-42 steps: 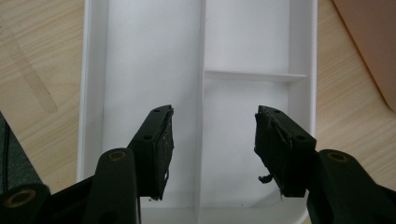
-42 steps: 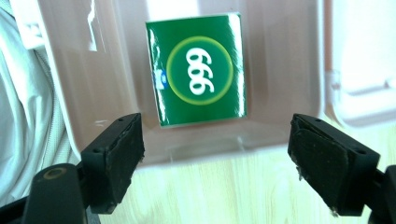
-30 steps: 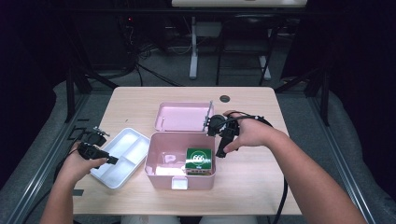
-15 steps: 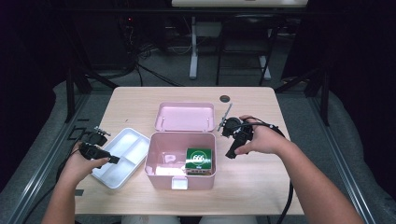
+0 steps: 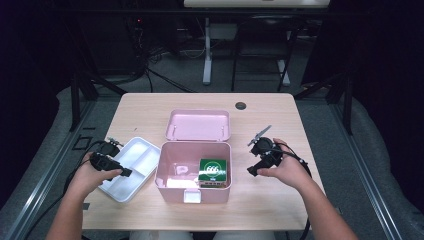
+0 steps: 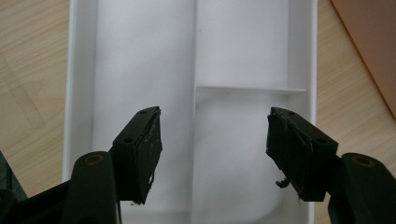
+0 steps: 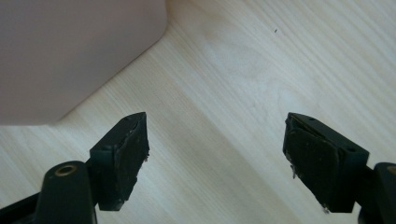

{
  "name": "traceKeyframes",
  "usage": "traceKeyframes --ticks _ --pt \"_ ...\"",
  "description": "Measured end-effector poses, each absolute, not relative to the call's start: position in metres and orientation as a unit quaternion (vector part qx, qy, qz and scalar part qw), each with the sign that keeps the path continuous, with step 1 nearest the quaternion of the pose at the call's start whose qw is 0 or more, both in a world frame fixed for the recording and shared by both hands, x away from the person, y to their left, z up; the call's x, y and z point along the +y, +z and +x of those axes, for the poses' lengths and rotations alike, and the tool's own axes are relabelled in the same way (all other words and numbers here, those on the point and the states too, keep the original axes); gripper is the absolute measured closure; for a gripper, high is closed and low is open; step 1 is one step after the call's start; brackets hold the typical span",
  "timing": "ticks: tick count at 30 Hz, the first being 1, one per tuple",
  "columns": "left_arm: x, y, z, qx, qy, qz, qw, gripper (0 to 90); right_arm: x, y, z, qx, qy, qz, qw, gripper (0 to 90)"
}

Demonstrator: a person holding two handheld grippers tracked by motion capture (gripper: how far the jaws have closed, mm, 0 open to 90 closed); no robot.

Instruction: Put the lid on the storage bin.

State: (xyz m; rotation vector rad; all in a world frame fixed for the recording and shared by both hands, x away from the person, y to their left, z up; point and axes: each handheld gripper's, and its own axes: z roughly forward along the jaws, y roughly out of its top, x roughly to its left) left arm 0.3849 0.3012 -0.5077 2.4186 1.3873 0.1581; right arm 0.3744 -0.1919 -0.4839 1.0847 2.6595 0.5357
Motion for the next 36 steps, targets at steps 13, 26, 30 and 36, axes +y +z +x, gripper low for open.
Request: traceKeyframes --ticks 13,26,30,36 --pt "0.292 -0.499 0.399 0.451 0.081 0.879 0.132 47.3 -0.202 -0.518 0.35 0.862 0.223 0.42 0.174 23.3" --pt "0.281 -0.522 0.419 0.464 0.047 0.881 0.074 65.9 -0.226 -0.525 0.345 0.816 0.292 0.46 0.194 24.4" --pt "0.278 -0.522 0.422 0.459 0.035 0.885 0.068 73.2 -0.226 -0.528 0.346 0.814 0.294 0.464 0.19 24.4" --pt "0.278 -0.522 0.421 0.449 0.027 0.892 0.045 74.6 -0.226 -0.53 0.346 0.815 0.292 0.463 0.19 24.4"
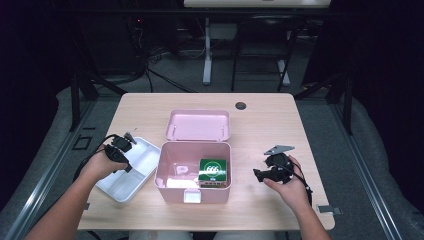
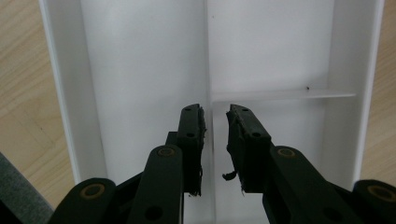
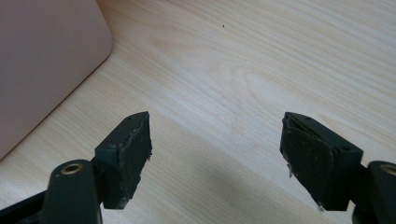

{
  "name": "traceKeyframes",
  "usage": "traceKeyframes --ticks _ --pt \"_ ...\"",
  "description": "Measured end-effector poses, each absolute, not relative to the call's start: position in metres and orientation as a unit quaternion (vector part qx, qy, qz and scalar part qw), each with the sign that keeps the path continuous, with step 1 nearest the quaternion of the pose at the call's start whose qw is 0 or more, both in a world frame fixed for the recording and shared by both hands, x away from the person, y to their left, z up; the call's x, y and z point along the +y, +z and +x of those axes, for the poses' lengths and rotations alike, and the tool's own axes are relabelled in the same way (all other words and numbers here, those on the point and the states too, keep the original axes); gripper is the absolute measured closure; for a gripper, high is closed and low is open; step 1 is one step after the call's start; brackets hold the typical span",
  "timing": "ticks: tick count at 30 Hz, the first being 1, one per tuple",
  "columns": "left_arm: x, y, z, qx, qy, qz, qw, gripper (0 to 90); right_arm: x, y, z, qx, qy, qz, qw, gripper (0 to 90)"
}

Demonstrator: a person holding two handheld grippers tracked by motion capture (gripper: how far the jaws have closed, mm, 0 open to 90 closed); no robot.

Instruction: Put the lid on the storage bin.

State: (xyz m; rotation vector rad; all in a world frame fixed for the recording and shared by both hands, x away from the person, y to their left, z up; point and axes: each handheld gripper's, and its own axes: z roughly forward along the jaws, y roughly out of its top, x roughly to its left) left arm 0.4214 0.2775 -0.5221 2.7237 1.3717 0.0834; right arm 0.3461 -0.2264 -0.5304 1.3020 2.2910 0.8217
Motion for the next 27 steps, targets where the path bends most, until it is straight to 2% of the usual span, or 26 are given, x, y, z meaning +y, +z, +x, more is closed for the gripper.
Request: traceKeyframes --ticks 3,15,27 --pt "0.279 -0.525 0.423 0.452 0.029 0.891 0.041 74.8 -0.228 -0.53 0.347 0.813 0.294 0.465 0.189 24.4" --pt "0.274 -0.543 0.433 0.455 0.005 0.89 0.023 86.9 -0.231 -0.535 0.348 0.811 0.294 0.471 0.182 24.5" --pt "0.277 -0.53 0.431 0.453 0.017 0.891 0.017 89.0 -0.23 -0.536 0.348 0.811 0.294 0.471 0.181 24.7"
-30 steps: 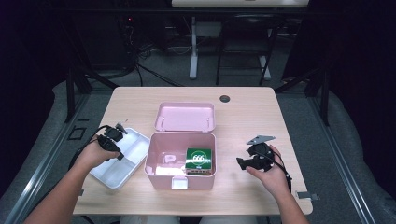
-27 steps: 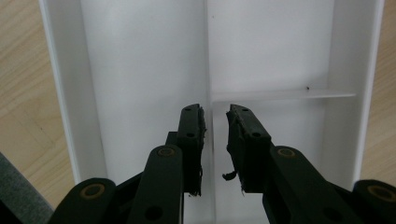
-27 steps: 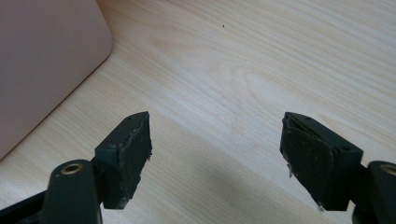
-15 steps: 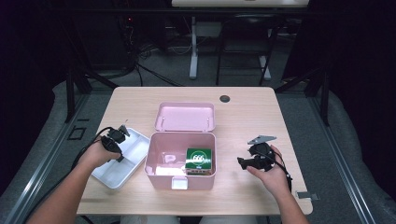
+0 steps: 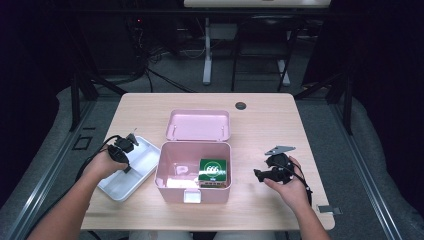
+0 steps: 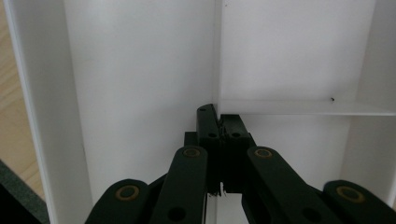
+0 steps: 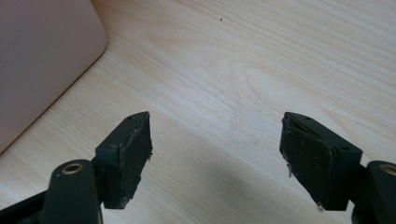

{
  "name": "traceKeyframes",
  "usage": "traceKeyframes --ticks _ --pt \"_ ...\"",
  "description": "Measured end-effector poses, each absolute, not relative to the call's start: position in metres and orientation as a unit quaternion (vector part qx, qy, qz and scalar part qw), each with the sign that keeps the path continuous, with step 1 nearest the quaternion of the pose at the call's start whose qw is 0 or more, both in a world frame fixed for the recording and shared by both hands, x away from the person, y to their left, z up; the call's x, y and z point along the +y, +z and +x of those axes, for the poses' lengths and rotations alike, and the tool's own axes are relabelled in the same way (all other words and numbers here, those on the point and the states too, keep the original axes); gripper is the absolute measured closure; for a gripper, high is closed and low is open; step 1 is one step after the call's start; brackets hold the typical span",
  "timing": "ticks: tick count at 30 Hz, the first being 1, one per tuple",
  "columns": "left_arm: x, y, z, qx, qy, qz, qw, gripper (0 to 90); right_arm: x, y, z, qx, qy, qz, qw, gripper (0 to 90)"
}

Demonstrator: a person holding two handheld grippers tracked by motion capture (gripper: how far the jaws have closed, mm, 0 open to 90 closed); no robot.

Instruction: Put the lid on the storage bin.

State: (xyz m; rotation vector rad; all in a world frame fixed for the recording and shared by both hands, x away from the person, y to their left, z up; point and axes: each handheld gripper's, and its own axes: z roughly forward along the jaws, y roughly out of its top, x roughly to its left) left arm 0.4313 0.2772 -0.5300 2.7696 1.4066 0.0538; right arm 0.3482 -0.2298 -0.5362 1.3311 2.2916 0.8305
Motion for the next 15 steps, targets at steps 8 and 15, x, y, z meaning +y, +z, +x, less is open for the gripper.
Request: traceKeyframes --ticks 8,15 --pt "0.278 -0.494 0.42 0.424 0.057 0.903 0.027 89.0 -0.231 -0.537 0.348 0.81 0.295 0.474 0.182 24.7" --pt "0.273 -0.471 0.407 0.39 0.084 0.917 0.022 89.0 -0.23 -0.537 0.348 0.81 0.295 0.474 0.181 24.7"
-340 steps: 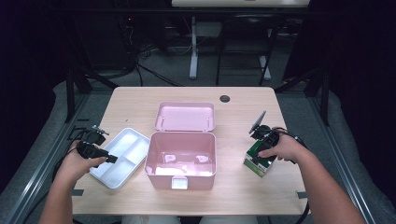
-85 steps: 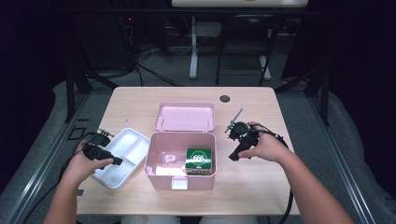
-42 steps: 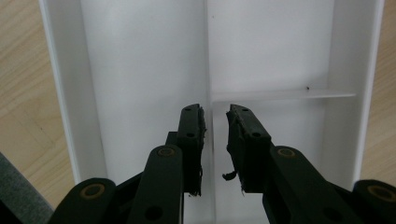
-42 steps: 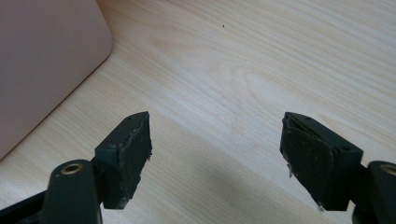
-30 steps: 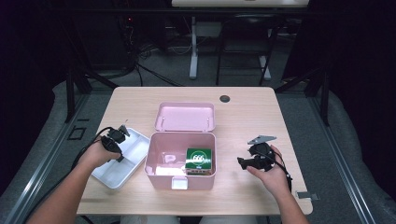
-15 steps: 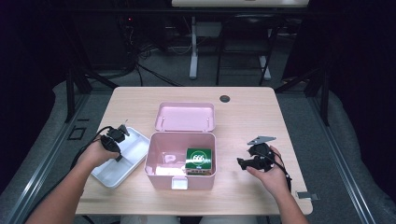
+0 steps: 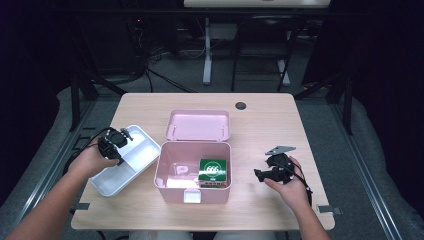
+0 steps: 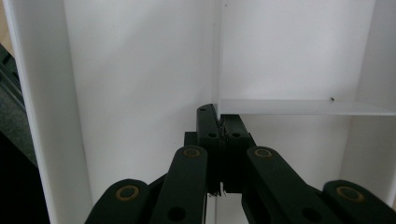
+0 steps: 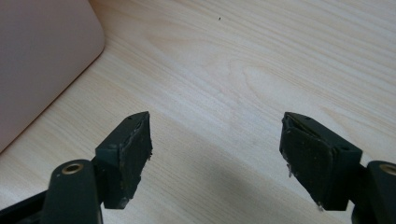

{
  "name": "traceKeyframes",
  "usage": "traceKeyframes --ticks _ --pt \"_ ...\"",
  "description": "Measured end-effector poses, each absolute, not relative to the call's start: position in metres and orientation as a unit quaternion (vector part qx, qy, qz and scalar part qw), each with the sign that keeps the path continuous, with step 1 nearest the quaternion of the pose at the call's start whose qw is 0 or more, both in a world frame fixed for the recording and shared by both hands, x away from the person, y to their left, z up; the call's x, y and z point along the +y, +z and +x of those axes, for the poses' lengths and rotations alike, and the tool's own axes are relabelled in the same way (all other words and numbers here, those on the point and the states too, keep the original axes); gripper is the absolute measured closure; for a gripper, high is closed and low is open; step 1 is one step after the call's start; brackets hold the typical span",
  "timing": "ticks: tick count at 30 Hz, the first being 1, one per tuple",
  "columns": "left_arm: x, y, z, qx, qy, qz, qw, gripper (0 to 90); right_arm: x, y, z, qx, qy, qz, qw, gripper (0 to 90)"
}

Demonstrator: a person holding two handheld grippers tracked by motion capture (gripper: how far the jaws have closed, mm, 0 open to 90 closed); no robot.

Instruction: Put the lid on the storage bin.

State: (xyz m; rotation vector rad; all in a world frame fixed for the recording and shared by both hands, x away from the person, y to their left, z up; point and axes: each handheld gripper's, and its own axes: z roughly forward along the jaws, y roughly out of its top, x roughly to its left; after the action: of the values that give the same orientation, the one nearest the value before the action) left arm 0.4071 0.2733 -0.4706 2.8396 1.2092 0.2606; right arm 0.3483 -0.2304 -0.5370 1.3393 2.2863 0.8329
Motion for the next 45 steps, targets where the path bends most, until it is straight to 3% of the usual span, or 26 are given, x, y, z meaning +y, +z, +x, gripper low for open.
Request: traceKeyframes --ticks 25,45 --pt "0.284 -0.401 0.387 0.343 0.122 0.931 0.018 89.0 -0.233 -0.537 0.349 0.806 0.297 0.48 0.181 24.7" --pt "0.242 -0.371 0.381 0.266 0.123 0.955 0.042 89.0 -0.234 -0.539 0.35 0.805 0.296 0.482 0.177 24.6"
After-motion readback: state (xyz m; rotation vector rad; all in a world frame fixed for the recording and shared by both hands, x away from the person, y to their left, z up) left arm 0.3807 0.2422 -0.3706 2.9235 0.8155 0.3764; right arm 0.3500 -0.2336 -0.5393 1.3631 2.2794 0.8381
